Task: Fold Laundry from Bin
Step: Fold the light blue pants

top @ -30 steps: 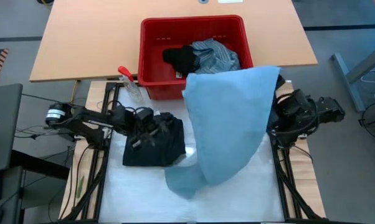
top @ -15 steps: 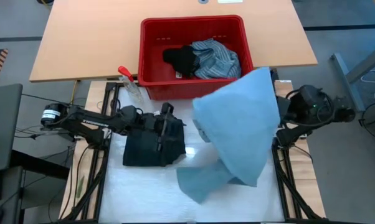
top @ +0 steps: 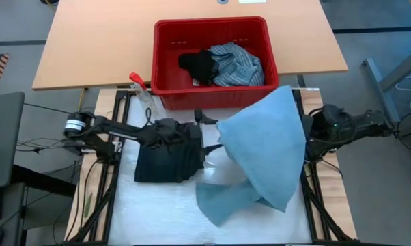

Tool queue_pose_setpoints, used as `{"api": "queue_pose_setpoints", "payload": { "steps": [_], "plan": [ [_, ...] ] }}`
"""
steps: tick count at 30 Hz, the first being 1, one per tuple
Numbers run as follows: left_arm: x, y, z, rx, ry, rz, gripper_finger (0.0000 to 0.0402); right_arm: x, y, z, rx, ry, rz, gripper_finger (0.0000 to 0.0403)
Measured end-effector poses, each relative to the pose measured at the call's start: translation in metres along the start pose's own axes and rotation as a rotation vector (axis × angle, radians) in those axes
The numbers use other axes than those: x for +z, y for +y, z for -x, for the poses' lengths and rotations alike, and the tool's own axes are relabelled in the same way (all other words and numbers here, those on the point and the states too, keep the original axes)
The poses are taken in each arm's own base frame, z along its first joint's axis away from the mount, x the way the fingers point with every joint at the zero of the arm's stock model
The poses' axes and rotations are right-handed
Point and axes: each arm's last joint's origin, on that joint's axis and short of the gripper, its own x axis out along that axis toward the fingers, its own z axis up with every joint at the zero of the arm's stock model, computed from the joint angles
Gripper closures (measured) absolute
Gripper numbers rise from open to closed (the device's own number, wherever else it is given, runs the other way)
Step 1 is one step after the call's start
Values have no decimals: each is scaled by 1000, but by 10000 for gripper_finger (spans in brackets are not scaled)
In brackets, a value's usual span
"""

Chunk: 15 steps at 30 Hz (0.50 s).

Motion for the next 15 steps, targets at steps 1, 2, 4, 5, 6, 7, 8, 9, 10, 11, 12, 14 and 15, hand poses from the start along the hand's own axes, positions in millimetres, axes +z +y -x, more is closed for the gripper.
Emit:
{"api": "queue_pose_setpoints", "payload": {
  "steps": [1, 2, 4, 5, 6, 7, 8, 9, 10, 11, 12, 14, 15],
  "plan": [
    [-1, 1, -1, -12, 4, 1, 37, 1, -1, 2, -7, 1, -2, 387],
    [-2, 1, -1, -31, 9, -1, 37, 1, -1, 4, -13, 5, -3, 387],
    [-5, 1, -1, -35, 47, -10, 36, 4, -3, 7, -20, -6, -9, 387],
    [-7, 1, 1, -23, 91, -25, 36, 4, -4, 8, -21, -4, -9, 387],
    [-9, 1, 3, -17, 145, -50, 36, 5, -5, 10, -20, -2, -8, 387],
    [-9, 2, 6, -21, 187, -70, 37, 6, -6, 11, -22, -2, -9, 387],
    [-7, 3, 9, -33, 208, -77, 37, 7, -8, 13, -23, -3, -10, 387],
    [-4, 3, 11, -65, 207, -72, 38, 8, -9, 15, -23, 2, -9, 387],
    [1, 3, 13, -105, 190, -55, 39, 9, -10, 16, -22, 7, -8, 387],
    [4, 3, 15, -149, 177, -39, 39, 9, -10, 17, -20, 10, -10, 387],
    [5, 1, 15, -184, 161, -27, 39, 9, -10, 17, -18, 15, -13, 387],
    [7, 0, 15, -201, 141, -8, 39, 6, -9, 16, -11, 31, -21, 387],
    [9, 1, 15, -195, 126, 4, 39, 4, -7, 14, -6, 42, -19, 387]
  ]
}}
